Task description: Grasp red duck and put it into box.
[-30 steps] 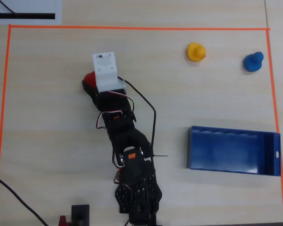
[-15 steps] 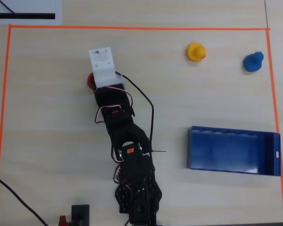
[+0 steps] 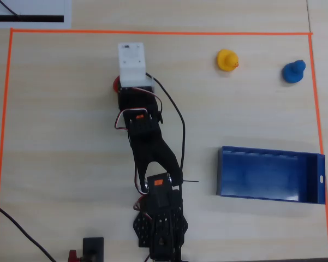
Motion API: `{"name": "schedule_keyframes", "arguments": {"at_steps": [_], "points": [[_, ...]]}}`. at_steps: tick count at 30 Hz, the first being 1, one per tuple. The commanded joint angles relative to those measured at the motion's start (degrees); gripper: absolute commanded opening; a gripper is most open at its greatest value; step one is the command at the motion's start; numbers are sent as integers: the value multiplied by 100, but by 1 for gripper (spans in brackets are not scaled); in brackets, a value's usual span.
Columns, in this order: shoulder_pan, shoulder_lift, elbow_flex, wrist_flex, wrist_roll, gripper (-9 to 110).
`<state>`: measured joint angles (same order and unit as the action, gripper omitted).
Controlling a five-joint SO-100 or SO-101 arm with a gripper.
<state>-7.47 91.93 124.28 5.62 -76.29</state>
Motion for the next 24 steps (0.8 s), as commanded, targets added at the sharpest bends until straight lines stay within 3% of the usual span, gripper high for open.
{"name": "schedule_keyframes", "arguments": {"at_steps": [1, 5, 9, 18, 24], "points": [[835, 686, -2101, 1714, 334, 0], [2021, 756, -3911, 3823, 510, 0], [3586, 703, -5045, 5168, 299, 0], [7172, 439, -6029, 6381, -782, 0], [8552, 272, -5291, 6592, -1257, 0]]}}
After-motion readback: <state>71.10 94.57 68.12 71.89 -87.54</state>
